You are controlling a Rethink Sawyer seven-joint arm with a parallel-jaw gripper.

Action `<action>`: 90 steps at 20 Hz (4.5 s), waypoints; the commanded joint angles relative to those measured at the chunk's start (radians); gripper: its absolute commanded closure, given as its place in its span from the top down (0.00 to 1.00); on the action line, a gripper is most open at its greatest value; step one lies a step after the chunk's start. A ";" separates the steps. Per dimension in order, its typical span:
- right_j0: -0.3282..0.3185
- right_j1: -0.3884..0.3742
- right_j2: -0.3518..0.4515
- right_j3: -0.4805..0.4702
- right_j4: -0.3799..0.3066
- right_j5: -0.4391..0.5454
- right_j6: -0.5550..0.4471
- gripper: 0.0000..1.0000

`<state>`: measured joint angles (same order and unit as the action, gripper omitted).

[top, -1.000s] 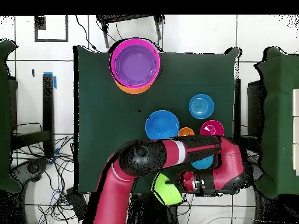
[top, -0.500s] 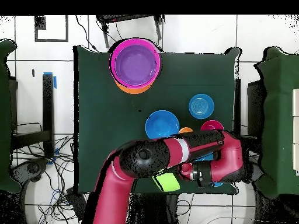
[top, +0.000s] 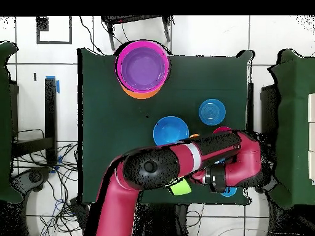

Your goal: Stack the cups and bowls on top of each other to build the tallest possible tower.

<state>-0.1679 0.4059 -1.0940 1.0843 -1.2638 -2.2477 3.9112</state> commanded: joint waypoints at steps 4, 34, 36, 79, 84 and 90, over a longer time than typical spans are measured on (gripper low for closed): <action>0.020 -0.117 0.222 -0.179 0.059 0.016 0.638 0.00; -0.287 -0.500 0.994 0.027 -0.247 0.168 0.887 0.00; -0.330 -0.571 1.099 0.132 -0.304 0.230 0.907 0.00; -0.553 -0.627 1.530 0.284 -0.423 0.630 0.914 0.00; -0.613 -0.622 1.595 0.331 -0.413 0.677 0.931 0.00; -0.672 -0.623 1.710 0.344 -0.394 0.838 0.918 0.00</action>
<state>-0.8265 -0.2569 0.4636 1.4494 -1.5978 -1.6456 4.4968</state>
